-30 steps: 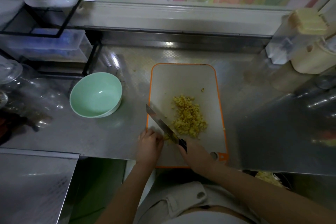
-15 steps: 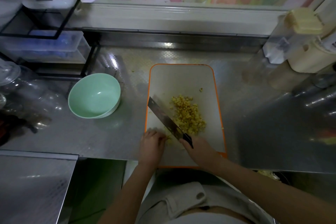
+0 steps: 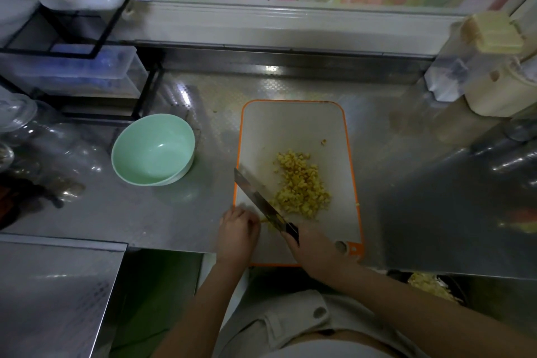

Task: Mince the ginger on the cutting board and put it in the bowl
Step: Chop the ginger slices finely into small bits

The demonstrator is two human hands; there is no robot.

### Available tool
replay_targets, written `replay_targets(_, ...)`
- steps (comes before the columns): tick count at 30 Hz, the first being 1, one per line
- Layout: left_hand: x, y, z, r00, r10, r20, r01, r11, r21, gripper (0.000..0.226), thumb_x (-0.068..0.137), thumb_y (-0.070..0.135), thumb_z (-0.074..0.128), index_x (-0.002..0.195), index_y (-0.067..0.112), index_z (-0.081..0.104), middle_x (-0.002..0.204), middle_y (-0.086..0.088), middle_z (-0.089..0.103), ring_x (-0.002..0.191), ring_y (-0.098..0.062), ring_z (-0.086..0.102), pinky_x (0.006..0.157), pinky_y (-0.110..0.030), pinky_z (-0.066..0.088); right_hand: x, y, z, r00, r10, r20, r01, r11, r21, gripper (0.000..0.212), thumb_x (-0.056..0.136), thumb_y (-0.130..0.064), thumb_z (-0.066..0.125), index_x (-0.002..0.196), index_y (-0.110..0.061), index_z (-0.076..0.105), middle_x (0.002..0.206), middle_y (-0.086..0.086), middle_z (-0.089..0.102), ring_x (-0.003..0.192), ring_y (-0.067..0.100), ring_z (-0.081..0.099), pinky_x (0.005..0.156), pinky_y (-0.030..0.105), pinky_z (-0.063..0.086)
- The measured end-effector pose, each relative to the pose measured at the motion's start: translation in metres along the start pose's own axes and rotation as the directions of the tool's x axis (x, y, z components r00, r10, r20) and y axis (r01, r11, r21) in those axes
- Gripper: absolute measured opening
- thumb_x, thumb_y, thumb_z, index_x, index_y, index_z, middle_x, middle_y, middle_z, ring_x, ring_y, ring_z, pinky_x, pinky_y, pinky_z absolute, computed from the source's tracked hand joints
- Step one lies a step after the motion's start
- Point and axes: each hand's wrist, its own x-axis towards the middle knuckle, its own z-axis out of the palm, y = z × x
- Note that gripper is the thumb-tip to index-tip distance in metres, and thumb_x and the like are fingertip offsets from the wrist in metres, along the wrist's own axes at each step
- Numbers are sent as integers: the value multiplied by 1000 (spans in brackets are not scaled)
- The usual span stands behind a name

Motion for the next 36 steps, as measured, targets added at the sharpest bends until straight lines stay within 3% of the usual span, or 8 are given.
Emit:
replay_targets(7,0,-1,2,1000,8,14,-8,1000,-5,9,70,6,73,70,13,67,76,-7,62,78,-30,57,68,-32,40,1,-2,0,1000,-2,-5,2,1000,25,30,98,-35,41,92,-11,57,82,6,56,73,18,54,64,28,41)
replay_targets(11,-1,-1,3,1000,-3,22,3,1000,-12,6,74,7,70,73,12,68,80,-6,62,84,-27,55,71,-29,36,4,0,-8,999,-31,-17,31,999,36,24,98,-34,43,90,-14,54,81,1,53,72,13,50,59,20,30)
replay_targets(17,-2,3,5,1000,13,8,-13,999,-45,8,73,4,70,72,12,67,77,-10,61,79,-31,58,70,-36,46,2,-3,-19,998,-25,-53,27,999,33,23,99,-29,43,91,-10,53,72,-3,52,63,12,50,53,18,32)
replay_targets(21,-6,6,8,1000,2,-5,-2,996,-91,8,81,16,59,81,11,65,85,-9,59,86,-29,56,75,-33,42,-1,-2,-25,996,-57,-69,60,997,49,28,99,-28,44,94,-4,57,86,16,62,80,29,59,57,20,26)
replay_targets(25,-8,2,10,1000,-9,16,11,994,-105,16,80,15,66,94,9,63,97,-10,55,97,-26,50,83,-33,39,-6,-5,-27,996,-67,-50,69,997,42,25,99,-29,44,76,-17,45,67,-5,46,67,13,47,57,18,27)
replay_targets(28,-9,0,8,1000,-29,5,30,996,-85,9,79,9,66,87,7,64,92,-11,53,92,-29,50,79,-35,41,-9,-6,-23,994,-101,-42,103,993,58,22,98,-29,46,85,-12,52,67,-6,47,61,10,45,56,18,28)
replay_targets(31,-10,-1,6,1000,-15,-15,14,997,-72,4,76,3,67,76,6,64,85,-12,54,85,-30,51,72,-35,42,-8,-4,-16,993,-115,-41,117,992,55,31,97,-33,46,99,-5,60,84,8,60,75,21,57,65,31,42)
replay_targets(36,-8,-1,8,999,6,-44,-9,997,-75,10,72,1,70,71,10,64,78,-8,54,78,-28,53,64,-31,40,-7,-3,-8,996,-77,32,77,997,4,29,99,-34,40,87,-11,53,75,4,52,65,19,51,58,30,36)
